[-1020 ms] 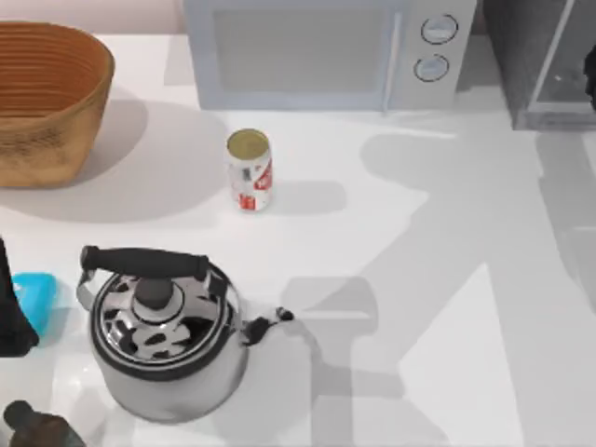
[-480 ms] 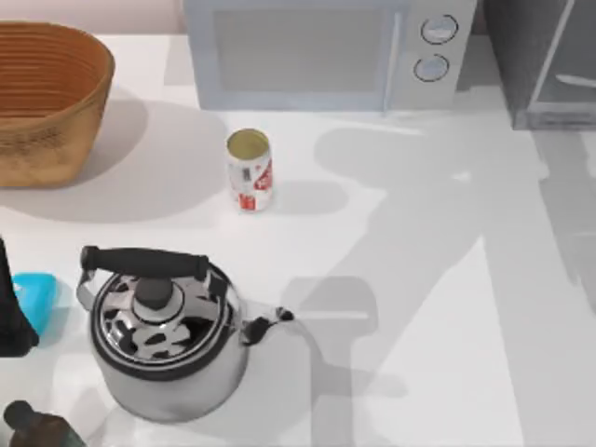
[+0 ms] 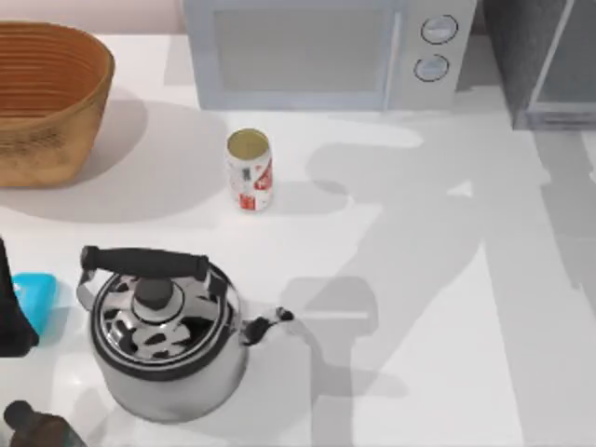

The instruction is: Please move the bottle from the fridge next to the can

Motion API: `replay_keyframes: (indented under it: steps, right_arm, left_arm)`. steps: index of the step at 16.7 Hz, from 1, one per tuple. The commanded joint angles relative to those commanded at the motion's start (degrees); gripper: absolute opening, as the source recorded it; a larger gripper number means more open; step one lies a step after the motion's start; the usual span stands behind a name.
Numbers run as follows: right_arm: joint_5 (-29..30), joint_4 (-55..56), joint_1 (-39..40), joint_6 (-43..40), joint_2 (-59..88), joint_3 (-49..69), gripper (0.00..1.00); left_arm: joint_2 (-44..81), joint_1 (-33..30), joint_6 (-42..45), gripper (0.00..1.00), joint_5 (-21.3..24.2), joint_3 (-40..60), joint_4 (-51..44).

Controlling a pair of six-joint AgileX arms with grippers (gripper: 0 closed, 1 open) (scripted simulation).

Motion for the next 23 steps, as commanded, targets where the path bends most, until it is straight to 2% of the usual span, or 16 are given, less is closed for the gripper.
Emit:
replay_keyframes:
  steps: [7,10,18,20,23]
  right_arm:
    - [0.24,9.85,0.41,0.22,-14.31,-27.01,0.0]
    - [0.42,13.16,0.53,0.33,-18.83,-33.97,0.0]
    - [-0.1,14.4,1.05,0.51,-19.21,-35.19,0.0]
    - [-2.02,15.93,4.26,0.65,-17.44,-34.65,0.0]
    - [-6.95,19.11,13.46,0.83,-13.45,-33.81,0.0]
  left_arm:
    - [0.0,0.0,0.0,1.0,0.0,0.0,0.0]
    - [0.0,0.0,0.0,1.0,0.0,0.0,0.0]
    - [0.0,0.0,0.0,1.0,0.0,0.0,0.0]
    - [0.0,0.0,0.0,1.0,0.0,0.0,0.0]
    - [0.0,0.0,0.0,1.0,0.0,0.0,0.0]
